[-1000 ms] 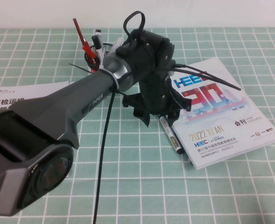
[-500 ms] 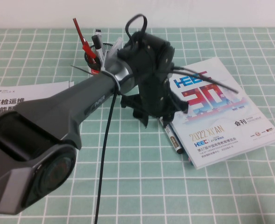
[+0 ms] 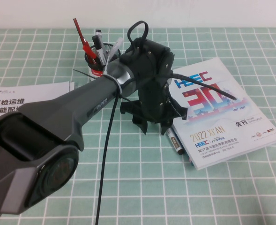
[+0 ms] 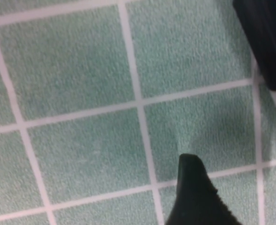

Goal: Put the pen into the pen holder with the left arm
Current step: Pick up the pen on the table

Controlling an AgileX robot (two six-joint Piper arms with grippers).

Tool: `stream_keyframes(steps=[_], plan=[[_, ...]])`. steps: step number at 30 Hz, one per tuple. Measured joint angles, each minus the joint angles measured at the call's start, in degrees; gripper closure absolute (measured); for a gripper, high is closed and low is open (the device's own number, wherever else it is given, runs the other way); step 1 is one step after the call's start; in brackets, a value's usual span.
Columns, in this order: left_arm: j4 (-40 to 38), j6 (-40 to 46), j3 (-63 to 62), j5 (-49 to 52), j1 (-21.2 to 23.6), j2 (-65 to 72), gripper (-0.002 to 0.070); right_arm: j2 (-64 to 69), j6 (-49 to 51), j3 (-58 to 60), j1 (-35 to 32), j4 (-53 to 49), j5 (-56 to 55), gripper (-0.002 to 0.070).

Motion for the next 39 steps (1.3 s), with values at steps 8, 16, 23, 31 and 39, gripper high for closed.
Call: stream_keyframes(steps=[8, 16, 23, 31, 39], plan=[[-0.97, 0.36, -1.20, 1.05, 0.00, 0.02, 0.0340, 0.00, 0.00, 0.00, 0.00, 0.00, 0.00, 0.0698], [-2.11, 0.85, -4.31, -0.14, 0.00, 0.02, 0.0508, 0.00, 0.00, 0.00, 0.00, 0.00, 0.00, 0.0698], [-2.73, 1.36, -4.36, -0.24, 0.00, 0.25, 0.0585, 0.00, 0.00, 0.00, 0.00, 0.00, 0.00, 0.0698], [-4.88, 2.74, -4.36, -0.13, 0.00, 1.56, 0.0590, 0.00, 0.00, 0.00, 0.00, 0.00, 0.00, 0.0698], [-7.33, 3.67, -4.36, 0.45, 0.00, 1.56, 0.0591, 0.00, 0.00, 0.00, 0.00, 0.00, 0.00, 0.0698]])
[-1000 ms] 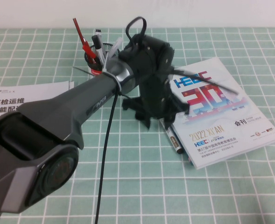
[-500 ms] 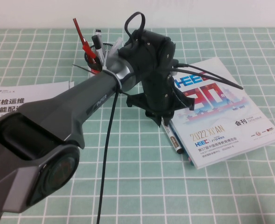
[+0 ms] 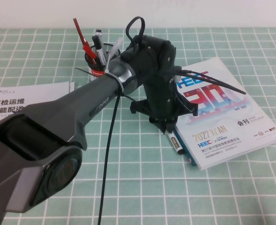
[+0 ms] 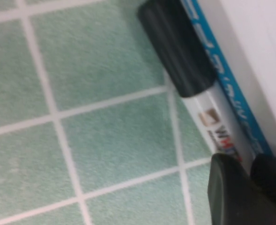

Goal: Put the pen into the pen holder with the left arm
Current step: Pick up the pen on the table

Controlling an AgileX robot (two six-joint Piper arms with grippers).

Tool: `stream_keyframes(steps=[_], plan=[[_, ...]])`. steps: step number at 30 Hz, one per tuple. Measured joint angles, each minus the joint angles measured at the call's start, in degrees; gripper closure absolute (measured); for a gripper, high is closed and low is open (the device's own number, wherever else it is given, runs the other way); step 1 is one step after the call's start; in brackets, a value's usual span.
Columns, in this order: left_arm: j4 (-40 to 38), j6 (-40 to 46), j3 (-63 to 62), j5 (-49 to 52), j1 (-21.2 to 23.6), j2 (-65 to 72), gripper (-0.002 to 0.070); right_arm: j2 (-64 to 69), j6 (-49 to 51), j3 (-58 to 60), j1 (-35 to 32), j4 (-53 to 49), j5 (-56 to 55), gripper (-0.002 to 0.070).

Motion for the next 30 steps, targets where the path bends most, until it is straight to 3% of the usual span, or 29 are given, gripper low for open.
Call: stream_keyframes(steps=[12, 30], plan=[[-1.60, 2.14, -0.09, 0.22, 0.00, 0.33, 0.0592, 0.00, 0.00, 0.00, 0.00, 0.00, 0.00, 0.0698], [3.01, 2.23, -0.49, -0.46, -0.12, 0.49, 0.0598, 0.00, 0.00, 0.00, 0.00, 0.00, 0.00, 0.0698]])
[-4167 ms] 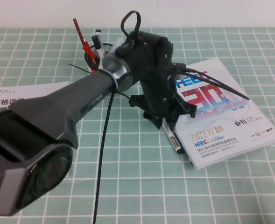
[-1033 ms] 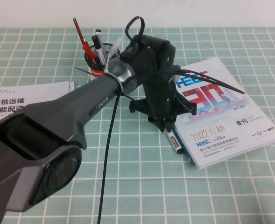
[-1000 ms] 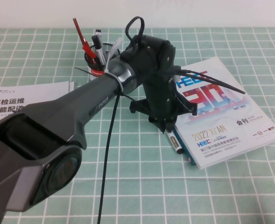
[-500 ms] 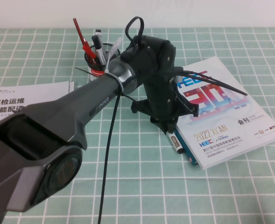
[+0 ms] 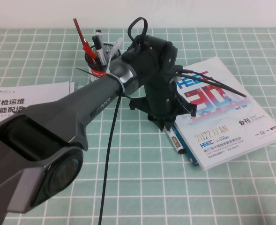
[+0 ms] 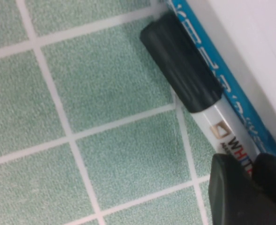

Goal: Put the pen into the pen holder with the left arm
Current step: Pick up the pen on the table

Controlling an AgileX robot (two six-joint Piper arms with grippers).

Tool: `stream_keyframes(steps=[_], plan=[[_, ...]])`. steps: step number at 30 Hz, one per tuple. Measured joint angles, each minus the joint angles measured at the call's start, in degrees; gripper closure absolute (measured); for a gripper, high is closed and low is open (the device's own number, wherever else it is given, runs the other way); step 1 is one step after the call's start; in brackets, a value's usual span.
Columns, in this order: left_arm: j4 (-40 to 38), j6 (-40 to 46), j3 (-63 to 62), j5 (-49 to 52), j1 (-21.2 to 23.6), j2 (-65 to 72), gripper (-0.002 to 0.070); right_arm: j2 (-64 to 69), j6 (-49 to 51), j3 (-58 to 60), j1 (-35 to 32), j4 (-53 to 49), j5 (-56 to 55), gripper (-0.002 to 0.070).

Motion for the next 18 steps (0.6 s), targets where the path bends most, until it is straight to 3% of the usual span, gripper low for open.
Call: stream_keyframes(steps=[18], plan=[[-0.60, 3.49, -0.04, -0.22, 0.00, 0.00, 0.0599, 0.00, 0.00, 0.00, 0.00, 0.00, 0.00, 0.0698]])
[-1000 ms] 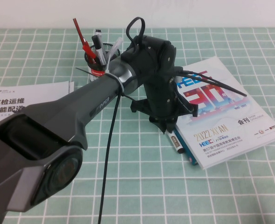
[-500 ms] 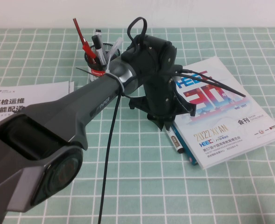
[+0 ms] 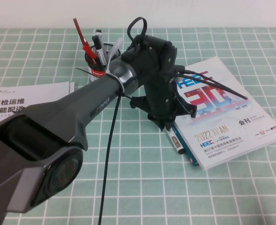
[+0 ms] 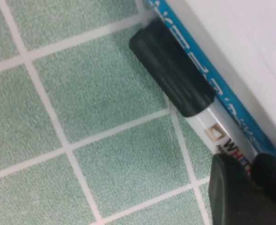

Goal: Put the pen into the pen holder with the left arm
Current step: Pick up the pen on the table

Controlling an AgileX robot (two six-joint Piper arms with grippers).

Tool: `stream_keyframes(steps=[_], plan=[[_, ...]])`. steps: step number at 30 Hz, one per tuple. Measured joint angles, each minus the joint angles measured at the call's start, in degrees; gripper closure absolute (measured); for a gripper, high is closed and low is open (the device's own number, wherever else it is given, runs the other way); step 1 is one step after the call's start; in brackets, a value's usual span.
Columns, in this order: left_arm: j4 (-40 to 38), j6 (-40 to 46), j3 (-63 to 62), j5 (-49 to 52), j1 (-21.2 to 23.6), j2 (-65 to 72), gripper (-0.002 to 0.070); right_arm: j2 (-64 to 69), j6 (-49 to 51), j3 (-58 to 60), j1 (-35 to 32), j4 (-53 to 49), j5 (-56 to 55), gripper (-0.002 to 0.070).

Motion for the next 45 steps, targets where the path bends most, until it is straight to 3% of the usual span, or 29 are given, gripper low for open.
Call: stream_keyframes(steps=[8, 17, 32, 45], plan=[[0.00, 1.62, -0.09, 0.00, 0.00, 0.00, 0.0601, 0.00, 0.00, 0.00, 0.00, 0.00, 0.00, 0.0698], [-0.74, 3.97, -0.09, -0.13, 0.10, 0.00, 0.0671, 0.00, 0.00, 0.00, 0.00, 0.00, 0.00, 0.0698], [-0.74, 6.53, 3.37, -1.25, 0.18, -1.22, 0.0675, 0.00, 0.00, 0.00, 0.00, 0.00, 0.00, 0.0698], [4.25, 7.03, 9.38, -0.64, 0.32, -8.24, 0.0675, 0.00, 0.00, 0.00, 0.00, 0.00, 0.00, 0.0698]])
